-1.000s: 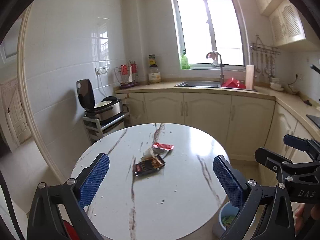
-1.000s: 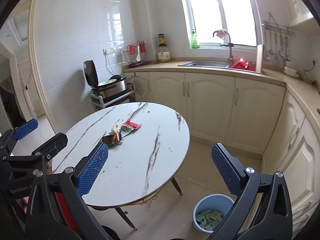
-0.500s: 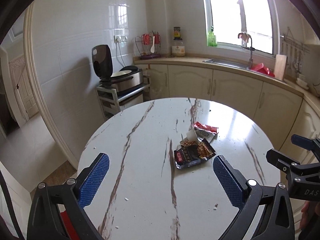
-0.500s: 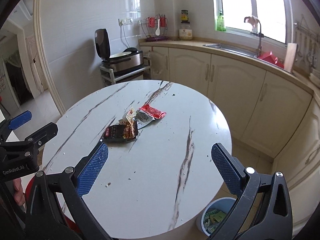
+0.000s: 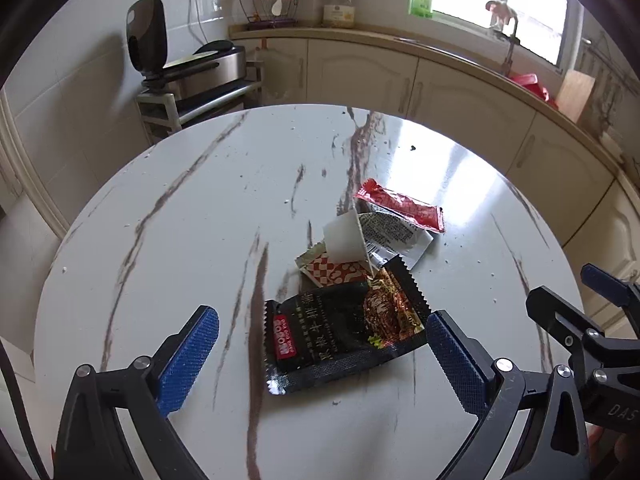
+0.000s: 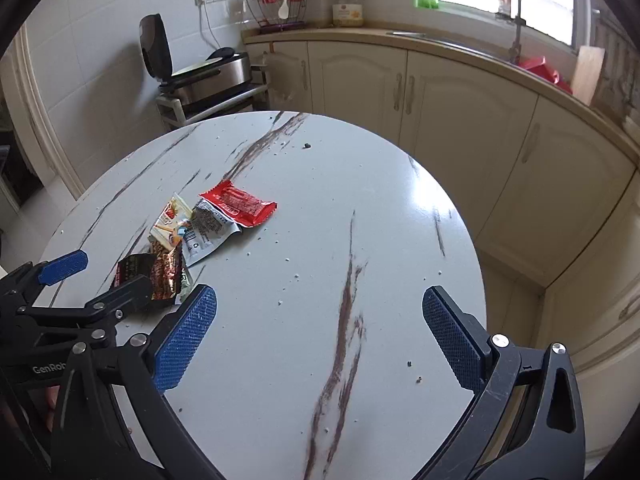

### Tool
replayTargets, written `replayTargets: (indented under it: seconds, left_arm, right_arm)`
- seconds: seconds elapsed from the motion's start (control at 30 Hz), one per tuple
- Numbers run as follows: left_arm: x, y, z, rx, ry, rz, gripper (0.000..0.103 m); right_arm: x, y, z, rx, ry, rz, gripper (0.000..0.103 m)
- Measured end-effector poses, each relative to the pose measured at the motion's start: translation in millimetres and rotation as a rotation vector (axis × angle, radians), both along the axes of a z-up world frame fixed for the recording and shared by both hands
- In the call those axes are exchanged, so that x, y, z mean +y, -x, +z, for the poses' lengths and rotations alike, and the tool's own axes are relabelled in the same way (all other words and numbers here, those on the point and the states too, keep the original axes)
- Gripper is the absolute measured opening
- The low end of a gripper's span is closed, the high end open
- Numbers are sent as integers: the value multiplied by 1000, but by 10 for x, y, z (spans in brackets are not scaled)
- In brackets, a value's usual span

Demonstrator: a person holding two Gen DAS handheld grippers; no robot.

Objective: Collect trash
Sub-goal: 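Lower both open tools toward the black snack packet and remaining wrappers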

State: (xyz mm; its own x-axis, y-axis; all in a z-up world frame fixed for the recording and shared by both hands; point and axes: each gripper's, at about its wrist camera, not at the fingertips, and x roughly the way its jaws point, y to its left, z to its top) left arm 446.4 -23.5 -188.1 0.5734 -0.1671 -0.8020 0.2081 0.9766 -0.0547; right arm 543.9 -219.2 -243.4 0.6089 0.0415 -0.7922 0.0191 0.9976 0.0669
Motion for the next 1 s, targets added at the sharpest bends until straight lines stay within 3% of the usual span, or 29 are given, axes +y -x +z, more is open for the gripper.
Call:
replayTargets:
  seconds: [0.07,0.13,0.17,0.27,0.3,0.5,0.57,0.77,0.83,0.87,0.9,1.0]
  left_arm:
    - [-35,-109,-52,13,-8,-14,101]
    - [-16,-219,-106,30,0,-24,93]
    - [21,-263,-121,37,15,-30,83]
    - [134,-334,-125,22,34,-44,72]
    - [170,-348,-126,16,26,-45,62]
    - [547,-287,-128,9,68,-67,29]
    - [657,-241,-154,3,64,-72,24]
    - [941,-194,-135,5,116,-55,28]
    - [929,-172,-93,-1,124,-111,60]
    - [885,-101,-79,-20,112,-144,87]
    - [849,-81,-59,-54,92,-175,93]
    - [702,-98,-64,-97,-10,-256,92]
  right_arm:
    - [-15,-32,-19,3,2,4,103]
    - [-7,-66,-40,9,-1,10,103]
    - [8,-86,-50,11,-5,15,103]
    - [71,-131,-68,16,-4,25,103]
    - [101,-142,-76,18,-4,30,103]
    - [357,-157,-63,13,-5,83,103]
    - [463,-182,-57,18,0,104,103]
    - [720,-233,-115,41,19,137,103]
    - [662,-213,-107,48,-4,127,103]
    - [616,-196,-92,45,-5,119,103]
    - [568,-173,-74,40,-1,109,103]
    - [419,-131,-36,43,-12,90,103]
